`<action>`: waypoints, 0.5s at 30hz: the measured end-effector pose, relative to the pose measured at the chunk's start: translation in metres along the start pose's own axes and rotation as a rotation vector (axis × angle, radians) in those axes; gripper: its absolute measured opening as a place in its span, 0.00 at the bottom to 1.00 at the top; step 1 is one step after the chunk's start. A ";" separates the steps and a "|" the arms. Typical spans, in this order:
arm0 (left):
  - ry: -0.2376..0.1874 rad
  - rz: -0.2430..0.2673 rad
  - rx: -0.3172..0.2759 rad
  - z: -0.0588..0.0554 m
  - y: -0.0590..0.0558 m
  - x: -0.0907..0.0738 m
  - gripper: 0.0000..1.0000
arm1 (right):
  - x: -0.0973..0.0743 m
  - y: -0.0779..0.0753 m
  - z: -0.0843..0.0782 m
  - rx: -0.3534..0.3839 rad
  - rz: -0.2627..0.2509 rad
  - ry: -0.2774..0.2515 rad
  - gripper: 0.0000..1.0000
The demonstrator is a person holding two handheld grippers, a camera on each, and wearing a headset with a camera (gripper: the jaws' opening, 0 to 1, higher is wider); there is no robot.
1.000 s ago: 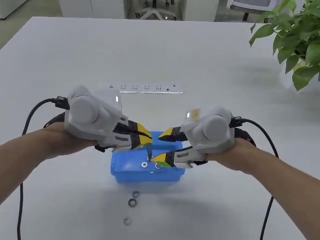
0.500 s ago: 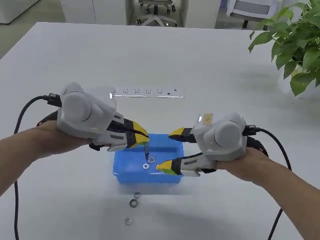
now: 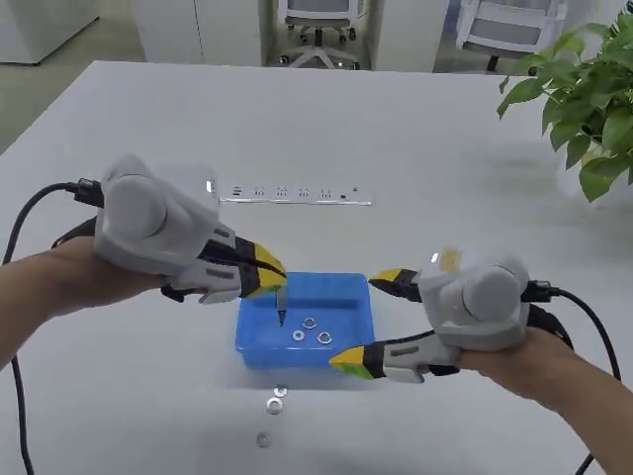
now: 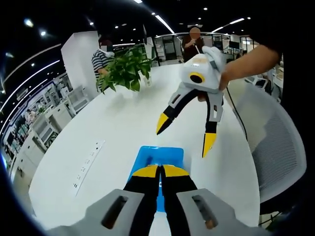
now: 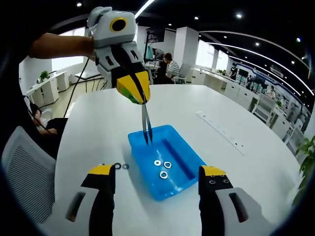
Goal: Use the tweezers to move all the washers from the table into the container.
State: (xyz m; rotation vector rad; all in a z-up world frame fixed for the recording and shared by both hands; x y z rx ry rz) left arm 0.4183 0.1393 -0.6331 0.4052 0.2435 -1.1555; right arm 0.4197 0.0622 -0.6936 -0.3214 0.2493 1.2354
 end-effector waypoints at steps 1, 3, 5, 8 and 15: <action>0.001 0.002 0.000 0.001 -0.001 -0.001 0.05 | -0.002 0.000 0.000 0.007 -0.006 0.000 0.72; -0.003 0.008 0.000 0.005 -0.002 -0.004 0.05 | -0.008 0.001 0.000 0.021 -0.022 -0.002 0.75; -0.008 0.014 0.001 0.010 -0.003 -0.007 0.05 | -0.013 0.003 -0.001 0.028 -0.029 -0.004 0.77; -0.007 0.013 0.004 0.013 -0.006 -0.009 0.05 | -0.019 0.007 -0.003 0.029 -0.036 0.001 0.79; -0.004 -0.012 0.008 0.014 -0.023 -0.014 0.05 | -0.028 0.015 -0.005 0.047 -0.052 -0.009 0.86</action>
Point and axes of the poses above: the centre of the closed fingertips' face, and the gripper's own axes: x roughly forward along the fingers, y roughly to its left, z roughly out of its top, the point moved 1 cm from there along -x, roughly backward along the fingers, and after that the axes turned 13 degrees about -y, right-handed, at the moved point
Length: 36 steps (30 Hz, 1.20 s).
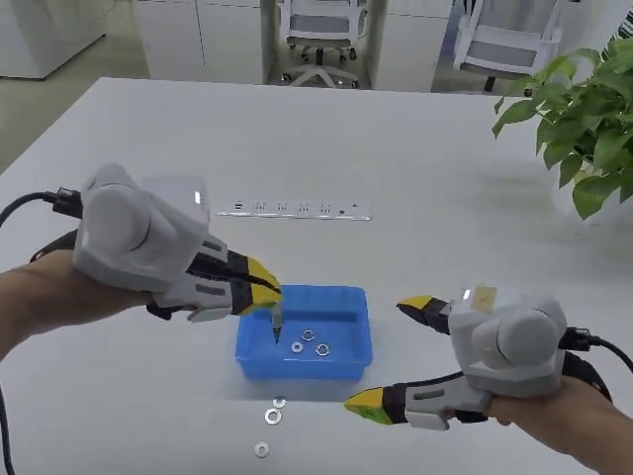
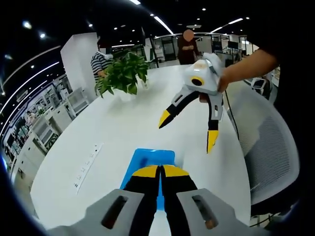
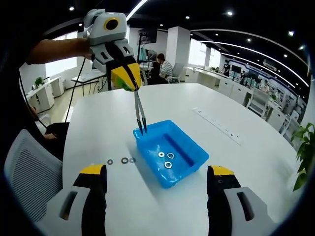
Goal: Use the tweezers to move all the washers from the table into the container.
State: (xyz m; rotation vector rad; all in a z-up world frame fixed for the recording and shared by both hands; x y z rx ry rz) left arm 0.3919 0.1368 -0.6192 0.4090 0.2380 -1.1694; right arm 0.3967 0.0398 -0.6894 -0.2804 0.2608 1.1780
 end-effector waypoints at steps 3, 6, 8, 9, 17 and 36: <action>0.004 -0.012 -0.005 -0.003 -0.009 -0.001 0.05 | -0.002 0.002 -0.002 0.015 -0.009 0.005 0.90; 0.006 -0.024 -0.002 -0.004 -0.017 -0.002 0.05 | -0.005 0.007 -0.002 0.020 -0.010 0.000 0.92; 0.005 -0.033 -0.004 -0.004 -0.022 -0.002 0.05 | -0.006 0.009 -0.003 0.025 -0.013 0.001 0.94; 0.006 -0.035 -0.003 -0.005 -0.024 -0.003 0.05 | -0.006 0.010 -0.004 0.031 -0.014 0.003 0.95; 0.003 -0.056 -0.013 -0.012 -0.040 -0.007 0.05 | -0.007 0.019 -0.005 0.046 -0.013 -0.003 1.00; 0.006 -0.055 -0.055 -0.036 -0.073 -0.008 0.05 | -0.009 0.039 -0.016 0.042 0.029 0.006 1.00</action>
Point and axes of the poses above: the centre of the closed fingertips' face, and the gripper's own axes: x roughly forward along the fingers, y roughly to its left, z roughly out of its top, the point moved 1 cm from there along -x, roughly backward along the fingers, and after that the axes turned 13 degrees about -y, right-handed, at the moved point
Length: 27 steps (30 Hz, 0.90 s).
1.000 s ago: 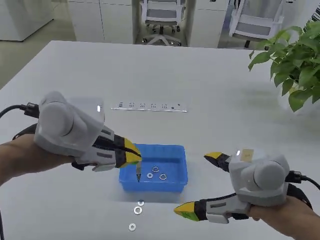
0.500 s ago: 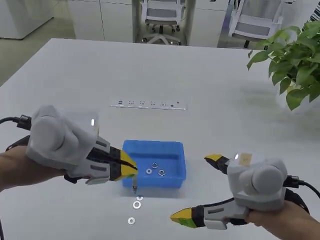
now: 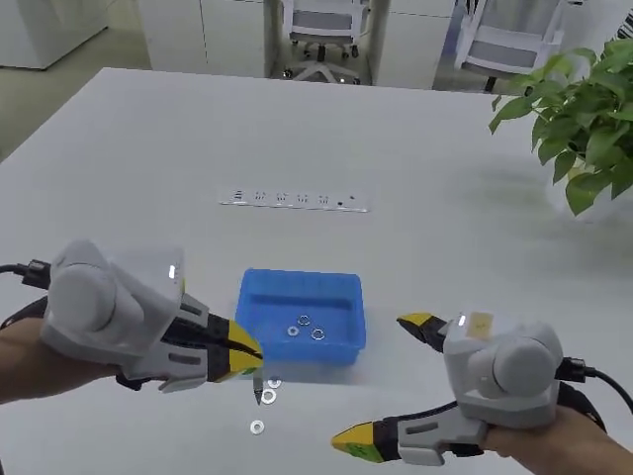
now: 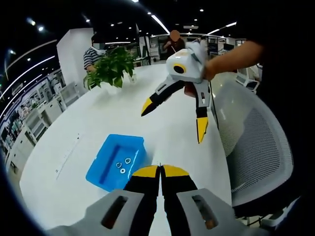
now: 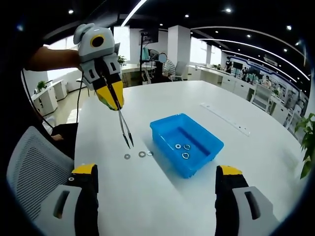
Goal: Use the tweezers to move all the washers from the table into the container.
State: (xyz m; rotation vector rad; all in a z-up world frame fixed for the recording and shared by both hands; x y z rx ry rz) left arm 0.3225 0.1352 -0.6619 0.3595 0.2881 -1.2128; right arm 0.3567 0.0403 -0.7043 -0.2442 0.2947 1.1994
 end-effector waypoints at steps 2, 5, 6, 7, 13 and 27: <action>0.003 0.000 0.003 -0.003 -0.003 0.000 0.05 | 0.000 0.002 -0.002 -0.001 0.004 0.005 1.00; -0.003 -0.007 -0.007 -0.005 -0.009 0.000 0.05 | 0.000 0.005 -0.005 0.002 0.012 0.014 1.00; -0.003 -0.008 -0.008 -0.006 -0.010 0.000 0.05 | 0.000 0.006 -0.006 0.002 0.013 0.014 1.00; 0.001 -0.010 -0.010 -0.007 -0.011 0.000 0.05 | 0.000 0.007 -0.006 0.002 0.016 0.016 1.00; 0.013 -0.013 -0.012 -0.012 -0.013 0.001 0.05 | 0.000 0.013 -0.006 -0.003 0.031 0.014 1.00; 0.011 -0.014 -0.024 -0.022 -0.015 0.006 0.05 | -0.005 0.019 -0.013 0.004 0.037 0.026 1.00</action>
Point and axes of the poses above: the centre of the closed fingertips' face, and the gripper's own axes: x roughly forward along the fingers, y roughly to its left, z roughly out of its top, the point moved 1 cm from there along -x, roughly backward along the fingers, and after that the axes turned 13 degrees about -y, right-handed, at the moved point
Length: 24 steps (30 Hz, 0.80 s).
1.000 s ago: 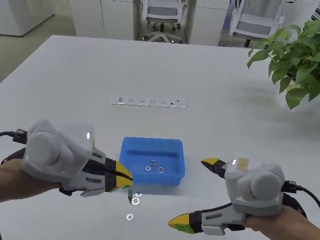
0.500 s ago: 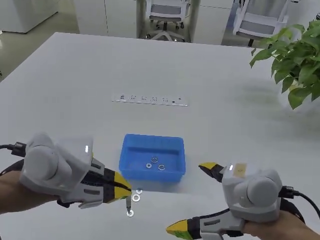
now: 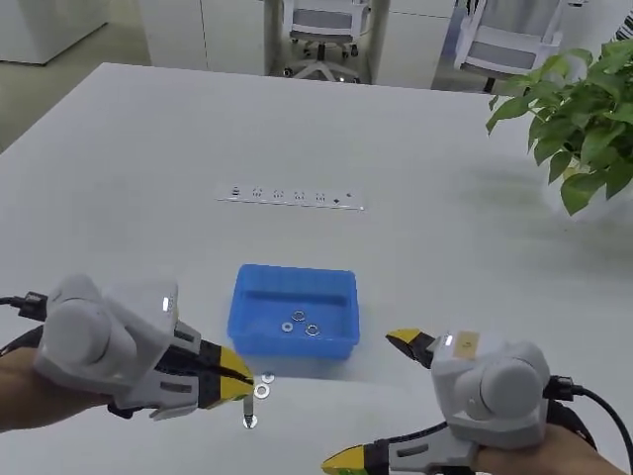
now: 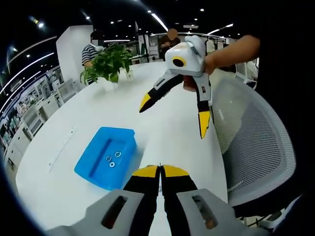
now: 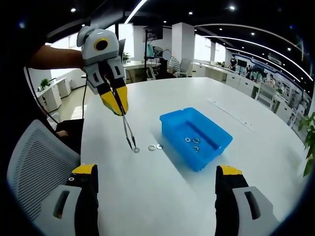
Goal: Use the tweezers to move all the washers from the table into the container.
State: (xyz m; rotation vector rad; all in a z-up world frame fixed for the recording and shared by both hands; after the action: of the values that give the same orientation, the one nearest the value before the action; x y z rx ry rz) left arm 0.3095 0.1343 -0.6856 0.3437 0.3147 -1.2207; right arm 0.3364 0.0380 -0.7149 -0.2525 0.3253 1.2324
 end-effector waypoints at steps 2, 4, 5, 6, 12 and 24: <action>0.011 -0.003 0.005 -0.003 -0.001 0.001 0.05 | -0.001 0.000 -0.001 0.001 -0.002 -0.001 1.00; 0.000 0.003 0.004 -0.002 0.000 0.002 0.05 | -0.001 0.000 -0.002 0.005 -0.001 0.000 1.00; -0.002 0.005 0.002 -0.002 0.000 0.003 0.05 | -0.001 0.001 -0.002 0.004 0.000 0.000 1.00; -0.007 0.009 -0.007 -0.001 0.001 0.003 0.05 | -0.001 0.001 -0.003 0.005 0.001 0.001 1.00; -0.002 0.002 0.002 0.000 0.000 0.005 0.05 | -0.001 0.001 -0.004 0.006 0.003 0.003 1.00; -0.008 -0.004 0.000 -0.001 0.001 0.005 0.05 | -0.003 -0.001 -0.006 0.008 -0.004 0.006 1.00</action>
State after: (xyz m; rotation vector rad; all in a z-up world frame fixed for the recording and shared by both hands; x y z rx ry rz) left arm 0.3119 0.1308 -0.6887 0.3388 0.3084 -1.2258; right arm 0.3358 0.0325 -0.7196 -0.2501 0.3348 1.2263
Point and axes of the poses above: the centre of the closed fingertips' face, and the gripper's own axes: x roughly forward along the fingers, y roughly to its left, z roughly out of its top, the point moved 1 cm from there along -x, roughly backward along the fingers, and after that the axes turned 13 degrees about -y, right-handed, at the moved point
